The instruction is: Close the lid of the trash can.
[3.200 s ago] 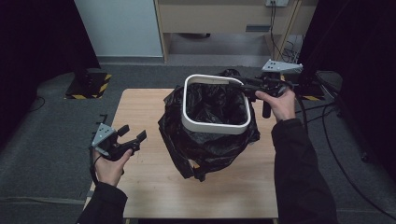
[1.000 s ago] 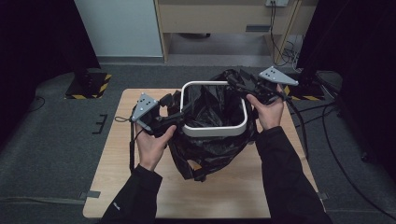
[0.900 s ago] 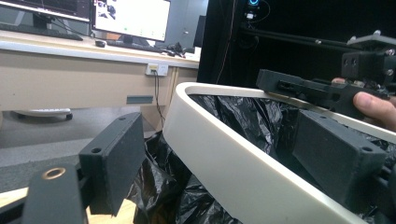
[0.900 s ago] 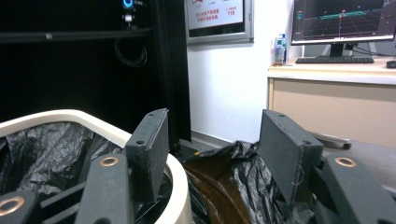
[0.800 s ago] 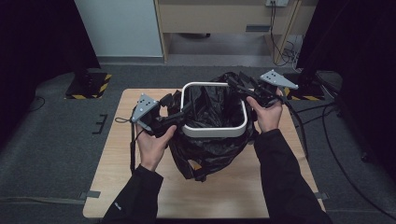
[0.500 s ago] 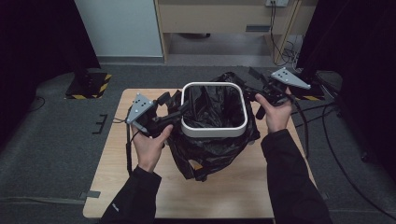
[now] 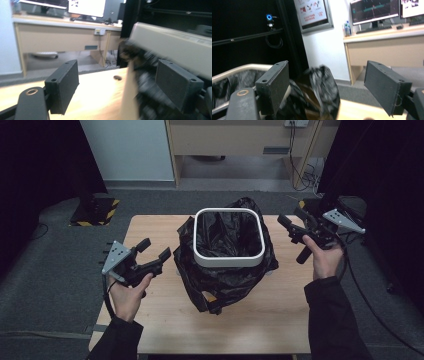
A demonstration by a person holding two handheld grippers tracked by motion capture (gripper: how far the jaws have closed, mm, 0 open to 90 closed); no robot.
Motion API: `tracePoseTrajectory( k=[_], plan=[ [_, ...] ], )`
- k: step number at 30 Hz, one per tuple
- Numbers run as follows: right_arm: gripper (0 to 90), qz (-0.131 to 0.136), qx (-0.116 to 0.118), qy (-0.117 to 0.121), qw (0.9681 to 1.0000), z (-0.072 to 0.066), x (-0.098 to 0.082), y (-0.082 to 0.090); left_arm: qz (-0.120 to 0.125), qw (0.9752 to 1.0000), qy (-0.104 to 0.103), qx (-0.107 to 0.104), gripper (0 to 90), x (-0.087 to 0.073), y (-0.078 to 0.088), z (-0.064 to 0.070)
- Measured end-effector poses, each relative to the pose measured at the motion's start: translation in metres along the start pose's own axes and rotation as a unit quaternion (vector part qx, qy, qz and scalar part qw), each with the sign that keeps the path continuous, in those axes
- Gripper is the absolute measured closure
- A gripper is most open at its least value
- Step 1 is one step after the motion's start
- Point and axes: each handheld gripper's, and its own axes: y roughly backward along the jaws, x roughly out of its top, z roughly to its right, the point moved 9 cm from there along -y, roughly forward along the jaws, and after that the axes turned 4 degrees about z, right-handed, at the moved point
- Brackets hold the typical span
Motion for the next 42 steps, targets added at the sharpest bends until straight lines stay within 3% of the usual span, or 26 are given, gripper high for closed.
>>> tracePoseTrajectory(
  k=[4, 6, 7, 8, 14, 20, 24, 28, 30, 31, 32, 33, 34, 38, 39, 42],
  plan=[
    [19.4, -0.011, -0.006, -0.007, 0.9999, 0.007, -0.012, 0.009, -0.019, 0.9997, 0.006, 0.015, 17.8, -0.016, 0.007, -0.014],
    [19.1, -0.033, -0.011, -0.006, 0.9994, 0.013, -0.029, 0.016, -0.043, 0.9987, 0.01, 0.025, 17.4, -0.036, 0.012, -0.023],
    [19.1, -0.033, -0.011, -0.006, 0.9994, 0.013, -0.029, 0.016, -0.043, 0.9987, 0.01, 0.025, 17.4, -0.036, 0.012, -0.023],
    [19.0, -0.048, -0.018, -0.006, 0.9987, 0.018, -0.04, 0.02, -0.062, 0.9974, 0.013, 0.033, 17.4, -0.052, 0.014, -0.029],
    [18.4, -0.095, -0.023, -0.017, 0.9951, 0.029, -0.079, 0.029, -0.124, 0.9911, 0.033, 0.038, 17.1, -0.094, 0.01, -0.04],
    [17.5, -0.163, -0.027, -0.008, 0.9862, 0.04, -0.118, 0.037, -0.174, 0.9834, 0.028, 0.044, 15.7, -0.126, 0.007, -0.047],
    [17.0, -0.201, -0.04, -0.001, 0.9788, 0.051, -0.143, 0.045, -0.214, 0.9755, 0.027, 0.046, 14.7, -0.147, 0.008, -0.052],
    [16.8, -0.241, -0.057, 0.015, 0.9689, 0.062, -0.166, 0.052, -0.25, 0.9665, 0.016, 0.056, 14.3, -0.167, 0.011, -0.061],
    [16.7, -0.258, -0.061, 0.018, 0.9641, 0.066, -0.175, 0.055, -0.273, 0.9601, 0.011, 0.06, 14.3, -0.178, 0.013, -0.064],
    [16.5, -0.264, -0.064, 0.02, 0.9622, 0.068, -0.179, 0.056, -0.273, 0.9601, 0.011, 0.06, 14.3, -0.178, 0.013, -0.064],
    [16.1, -0.271, -0.068, 0.023, 0.9598, 0.071, -0.183, 0.058, -0.295, 0.9536, 0.004, 0.061, 14.3, -0.188, 0.013, -0.065],
    [16.1, -0.271, -0.068, 0.023, 0.9598, 0.071, -0.183, 0.058, -0.295, 0.9536, 0.004, 0.061, 14.3, -0.188, 0.013, -0.065],
    [15.4, -0.289, -0.078, 0.032, 0.9537, 0.077, -0.193, 0.062, -0.309, 0.949, -0.003, 0.063, 14.3, -0.194, 0.012, -0.067],
    [15.0, -0.32, -0.086, 0.046, 0.9422, 0.086, -0.21, 0.07, -0.32, 0.9452, -0.01, 0.065, 13.3, -0.2, 0.009, -0.072],
    [15.0, -0.32, -0.086, 0.046, 0.9422, 0.086, -0.21, 0.07, -0.32, 0.9452, -0.01, 0.065, 13.3, -0.2, 0.009, -0.072],
    [13.9, -0.345, -0.092, 0.059, 0.9322, 0.094, -0.221, 0.077, -0.335, 0.9394, -0.014, 0.073, 12.8, -0.206, 0.011, -0.079]
  ],
)
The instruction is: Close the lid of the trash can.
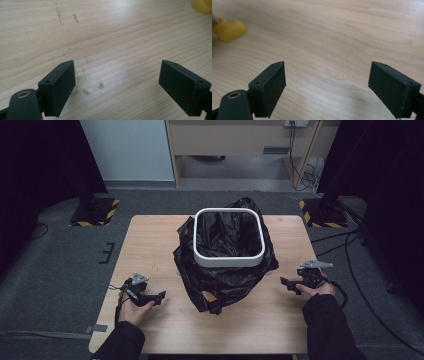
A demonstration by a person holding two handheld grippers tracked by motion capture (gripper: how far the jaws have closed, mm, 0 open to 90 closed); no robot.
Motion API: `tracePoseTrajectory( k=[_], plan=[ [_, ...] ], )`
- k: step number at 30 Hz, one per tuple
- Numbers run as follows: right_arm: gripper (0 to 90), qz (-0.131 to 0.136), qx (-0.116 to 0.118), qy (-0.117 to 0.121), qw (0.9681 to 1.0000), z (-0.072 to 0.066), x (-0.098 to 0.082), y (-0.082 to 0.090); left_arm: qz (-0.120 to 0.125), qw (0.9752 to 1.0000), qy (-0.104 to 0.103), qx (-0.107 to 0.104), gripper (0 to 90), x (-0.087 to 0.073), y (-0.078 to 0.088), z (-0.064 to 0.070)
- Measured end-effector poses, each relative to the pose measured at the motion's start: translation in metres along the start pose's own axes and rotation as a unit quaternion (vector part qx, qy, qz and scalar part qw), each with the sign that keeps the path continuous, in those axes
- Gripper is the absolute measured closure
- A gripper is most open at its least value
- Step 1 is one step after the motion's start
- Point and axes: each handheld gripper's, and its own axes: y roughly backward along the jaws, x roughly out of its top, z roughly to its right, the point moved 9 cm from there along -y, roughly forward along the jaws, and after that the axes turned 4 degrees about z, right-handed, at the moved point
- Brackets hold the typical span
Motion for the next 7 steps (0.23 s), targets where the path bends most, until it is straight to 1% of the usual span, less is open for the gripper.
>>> tracePoseTrajectory(
  k=[2, 3, 4, 6, 7],
  plan=[
    [13.3, -0.001, -0.003, -0.004, 1.0, 0.002, -0.002, 0.0, -0.004, 1.0, 0.001, 0.004, 12.3, -0.002, -0.001, -0.003],
    [12.9, 0.001, -0.005, -0.001, 1.0, 0.004, -0.002, 0.0, -0.004, 1.0, 0.001, 0.004, 11.7, -0.002, -0.001, -0.003],
    [12.7, 0.0, -0.009, 0.0, 1.0, 0.006, -0.004, 0.0, -0.01, 0.9999, 0.001, 0.007, 11.5, -0.004, -0.003, -0.005],
    [12.3, -0.005, -0.016, -0.003, 0.9999, 0.009, -0.007, 0.0, -0.016, 0.9998, 0.0, 0.01, 10.9, -0.006, -0.005, -0.006],
    [12.3, -0.009, -0.02, 0.003, 0.9998, 0.012, -0.009, 0.0, -0.016, 0.9998, 0.0, 0.01, 9.9, -0.006, -0.005, -0.006]
  ],
)
